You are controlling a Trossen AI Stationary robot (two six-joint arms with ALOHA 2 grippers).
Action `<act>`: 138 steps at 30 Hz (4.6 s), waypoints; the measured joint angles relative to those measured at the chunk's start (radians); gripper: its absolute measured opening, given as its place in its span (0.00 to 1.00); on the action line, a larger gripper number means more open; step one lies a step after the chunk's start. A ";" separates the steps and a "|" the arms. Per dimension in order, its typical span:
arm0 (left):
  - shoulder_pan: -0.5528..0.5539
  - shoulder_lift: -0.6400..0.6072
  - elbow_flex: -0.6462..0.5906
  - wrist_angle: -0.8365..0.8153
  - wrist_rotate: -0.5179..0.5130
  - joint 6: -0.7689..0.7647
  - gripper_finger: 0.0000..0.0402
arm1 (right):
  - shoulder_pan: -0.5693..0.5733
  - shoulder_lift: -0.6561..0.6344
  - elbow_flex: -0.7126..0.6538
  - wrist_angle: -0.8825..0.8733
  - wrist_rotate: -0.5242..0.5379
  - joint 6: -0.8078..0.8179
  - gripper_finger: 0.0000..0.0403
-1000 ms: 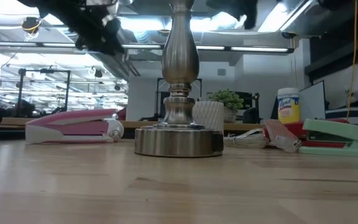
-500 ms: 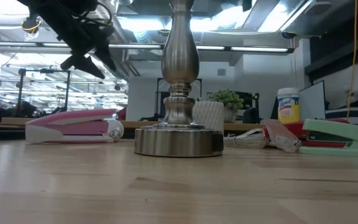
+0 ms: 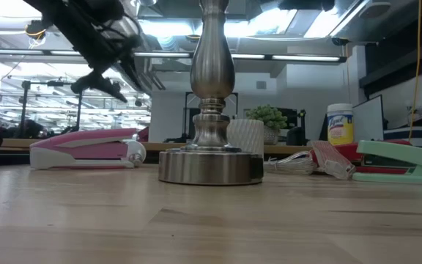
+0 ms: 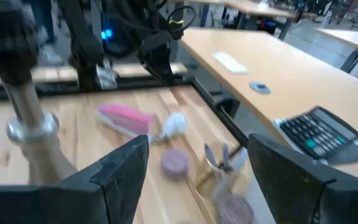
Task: Screw lightbulb
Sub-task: Insert the lightbulb into the lamp socket
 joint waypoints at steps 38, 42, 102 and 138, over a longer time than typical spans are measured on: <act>0.062 0.434 -0.001 0.093 0.055 -0.140 0.55 | 0.000 -0.007 -0.001 -0.145 -0.001 -0.023 0.70; 0.082 0.435 -0.001 0.131 0.054 -0.130 0.55 | 0.000 -0.007 -0.001 -0.154 -0.001 -0.023 0.70; 0.045 0.613 -0.001 0.392 0.080 0.049 0.35 | 0.000 -0.007 -0.001 -0.162 -0.001 -0.051 0.70; 0.139 0.163 -0.001 0.505 0.084 0.141 0.28 | 0.000 -0.005 -0.001 -0.155 -0.001 -0.049 0.70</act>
